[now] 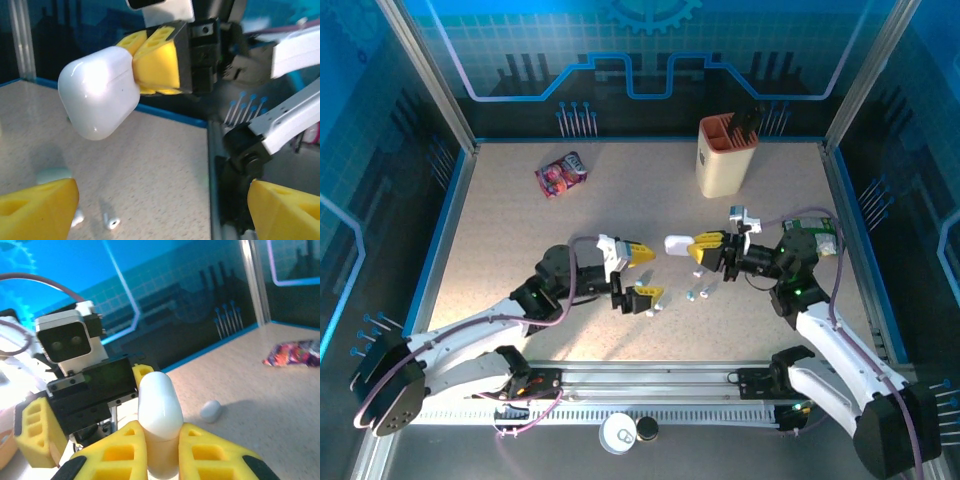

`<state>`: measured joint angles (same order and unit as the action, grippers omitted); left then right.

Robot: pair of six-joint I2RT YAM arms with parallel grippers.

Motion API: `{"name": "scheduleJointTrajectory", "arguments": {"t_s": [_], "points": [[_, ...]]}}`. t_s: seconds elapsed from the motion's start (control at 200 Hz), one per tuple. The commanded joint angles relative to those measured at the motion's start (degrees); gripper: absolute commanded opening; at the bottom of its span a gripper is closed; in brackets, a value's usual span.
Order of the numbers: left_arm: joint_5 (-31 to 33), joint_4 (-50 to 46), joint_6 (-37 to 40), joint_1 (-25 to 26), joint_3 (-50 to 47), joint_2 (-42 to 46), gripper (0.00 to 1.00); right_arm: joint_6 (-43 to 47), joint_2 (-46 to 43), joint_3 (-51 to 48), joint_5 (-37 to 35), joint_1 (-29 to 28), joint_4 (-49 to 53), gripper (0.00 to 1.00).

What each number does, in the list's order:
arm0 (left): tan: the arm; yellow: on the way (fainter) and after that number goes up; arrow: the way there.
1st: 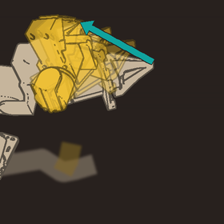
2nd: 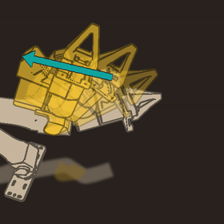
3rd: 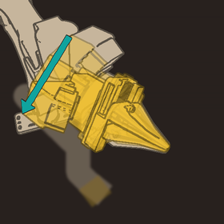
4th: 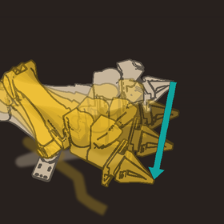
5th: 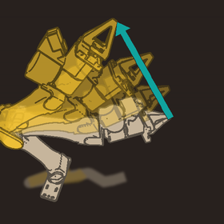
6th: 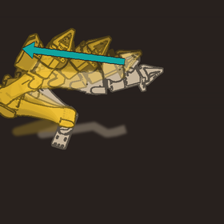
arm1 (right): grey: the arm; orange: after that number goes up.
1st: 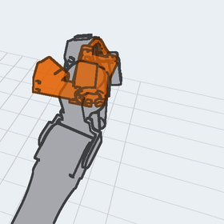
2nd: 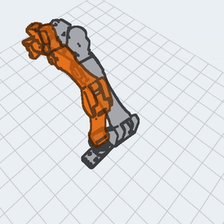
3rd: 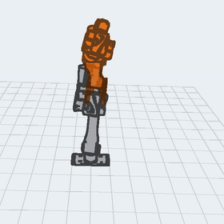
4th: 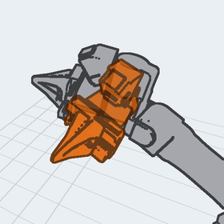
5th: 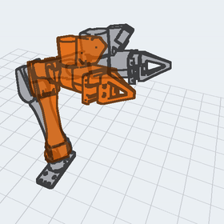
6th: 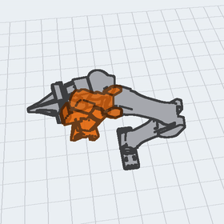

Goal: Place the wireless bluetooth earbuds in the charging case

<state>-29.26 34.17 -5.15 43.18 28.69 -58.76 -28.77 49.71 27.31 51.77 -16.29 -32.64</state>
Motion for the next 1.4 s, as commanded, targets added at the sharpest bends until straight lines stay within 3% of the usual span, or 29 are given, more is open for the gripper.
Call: {"name": "scheduleJointTrajectory", "arguments": {"t_s": [0.0, 0.22, 0.45, 0.65, 0.785, 0.865, 0.936, 1.016, 1.071, 1.166, 1.261, 1.396], "points": [[-4.73, 6.26, -3.81, -0.13, -0.58, 0.44, 0.85, -3.98, 0.96, -0.31, 6.29, -1.78, -11.84, 0.14], [-7.26, 12.55, -5.83, -0.19, 0.55, -4.02, 0.72, 0.09, 2.58, 1.94, 6.80, -5.16, -8.05, 0.14], [-7.42, 18.79, -9.56, -0.19, 0.60, -7.09, 0.53, 4.82, 2.50, 2.96, 5.06, -7.16, -2.38, 0.14], [-7.04, 18.64, -9.49, -0.19, 0.58, -7.30, 0.36, 7.06, 2.23, 3.32, 3.95, -7.74, 0.57, 0.14], [-6.78, 18.56, -9.45, -0.16, 0.50, -7.26, 0.30, 8.37, 2.14, 3.45, 3.54, -8.05, 2.12, 0.14], [-6.79, 17.80, -8.82, -0.17, 0.50, -7.35, 0.20, 8.63, 1.90, 3.46, 2.87, -8.05, 2.66, 0.15], [-6.53, 17.04, -7.86, -0.13, 0.42, -7.33, 0.12, 8.23, 1.58, 3.44, 1.71, -8.12, 2.74, 0.26], [-6.17, 15.88, -6.48, -0.18, 0.24, -6.92, 0.10, 9.17, 0.83, 3.93, -1.67, -8.30, 5.46, 0.48], [-5.99, 14.32, -5.22, -0.15, 0.45, -6.57, 0.10, 11.67, 0.16, 5.01, -5.52, -8.64, 10.62, 0.56], [-6.24, 11.39, -2.92, -0.20, 0.89, -5.99, 0.09, 15.15, -0.42, 7.50, -13.54, -9.51, 20.03, 0.61], [-6.54, 9.07, -0.36, -0.20, 0.94, -5.41, 0.09, 14.01, -0.84, 8.70, -18.80, -9.63, 22.34, 0.63], [-5.57, 5.54, 3.03, -0.20, 0.87, -4.25, 0.09, 12.35, -0.93, 9.41, -20.83, -9.72, 22.95, 0.66]]}}
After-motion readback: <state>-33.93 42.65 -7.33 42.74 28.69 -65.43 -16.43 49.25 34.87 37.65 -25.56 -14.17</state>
